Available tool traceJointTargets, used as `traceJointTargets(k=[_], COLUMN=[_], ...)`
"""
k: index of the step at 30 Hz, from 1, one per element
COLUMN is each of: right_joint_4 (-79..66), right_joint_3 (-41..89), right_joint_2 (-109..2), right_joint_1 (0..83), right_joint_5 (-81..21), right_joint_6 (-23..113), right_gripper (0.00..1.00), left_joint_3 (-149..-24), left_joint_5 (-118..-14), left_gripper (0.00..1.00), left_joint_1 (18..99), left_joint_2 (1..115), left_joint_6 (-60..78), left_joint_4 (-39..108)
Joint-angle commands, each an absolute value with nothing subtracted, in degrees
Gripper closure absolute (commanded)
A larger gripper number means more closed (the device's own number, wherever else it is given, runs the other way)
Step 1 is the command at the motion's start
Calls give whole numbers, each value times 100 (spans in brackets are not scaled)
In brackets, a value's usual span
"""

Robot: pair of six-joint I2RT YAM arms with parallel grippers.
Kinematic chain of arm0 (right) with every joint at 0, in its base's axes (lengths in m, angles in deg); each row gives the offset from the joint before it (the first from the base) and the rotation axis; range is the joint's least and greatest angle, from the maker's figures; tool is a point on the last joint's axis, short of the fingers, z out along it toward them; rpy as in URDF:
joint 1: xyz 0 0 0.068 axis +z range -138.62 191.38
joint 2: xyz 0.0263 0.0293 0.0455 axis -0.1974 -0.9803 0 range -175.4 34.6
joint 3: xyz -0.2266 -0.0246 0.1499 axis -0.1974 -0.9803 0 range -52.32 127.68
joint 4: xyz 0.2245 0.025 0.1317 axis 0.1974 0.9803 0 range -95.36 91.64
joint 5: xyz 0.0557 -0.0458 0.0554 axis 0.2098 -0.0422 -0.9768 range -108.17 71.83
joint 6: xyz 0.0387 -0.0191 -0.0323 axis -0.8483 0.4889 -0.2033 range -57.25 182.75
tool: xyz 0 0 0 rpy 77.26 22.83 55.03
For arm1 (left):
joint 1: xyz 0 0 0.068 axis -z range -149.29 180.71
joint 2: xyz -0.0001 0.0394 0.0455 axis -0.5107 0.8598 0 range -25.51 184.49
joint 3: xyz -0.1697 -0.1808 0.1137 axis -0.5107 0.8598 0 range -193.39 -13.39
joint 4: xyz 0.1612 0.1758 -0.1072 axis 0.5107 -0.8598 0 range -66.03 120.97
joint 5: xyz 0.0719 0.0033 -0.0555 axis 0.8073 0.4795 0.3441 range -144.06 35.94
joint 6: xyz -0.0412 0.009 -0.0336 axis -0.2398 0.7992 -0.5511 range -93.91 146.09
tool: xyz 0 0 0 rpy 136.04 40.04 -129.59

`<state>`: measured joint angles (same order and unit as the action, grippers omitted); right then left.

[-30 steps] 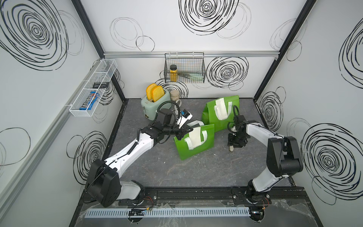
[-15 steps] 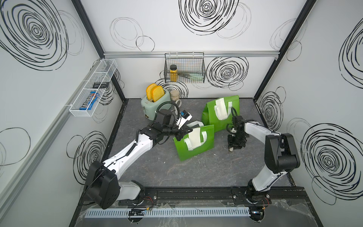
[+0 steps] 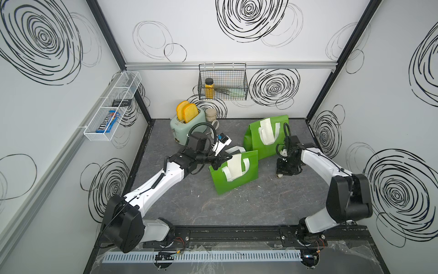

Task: Staple the receipts to the bags
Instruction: Pick up the stapler from the center of the board, then place the stapler in the takeout bag.

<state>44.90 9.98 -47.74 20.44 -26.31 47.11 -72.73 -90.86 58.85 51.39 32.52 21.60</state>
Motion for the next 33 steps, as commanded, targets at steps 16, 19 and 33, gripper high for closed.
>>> traceJointTargets(k=[16,19,33], right_joint_4=[1083,802,355], right_joint_3=[1450,1439,1011], right_joint_2=[-3202,-3395,-3731], right_joint_1=[5496,5831,6182], right_joint_5=[-807,-498,-112], right_joint_6=[4140,4098,3982], right_gripper=[89,89,90], left_joint_3=[-7498,-7509,-7613], left_joint_5=[-8746,-8733,-8807], left_gripper=[100,100,100], left_joint_1=[6066,6068,6076], left_joint_2=[5372,5367,5438], left_joint_6=[2782,2736,2685], left_joint_4=[2085,2109,2023])
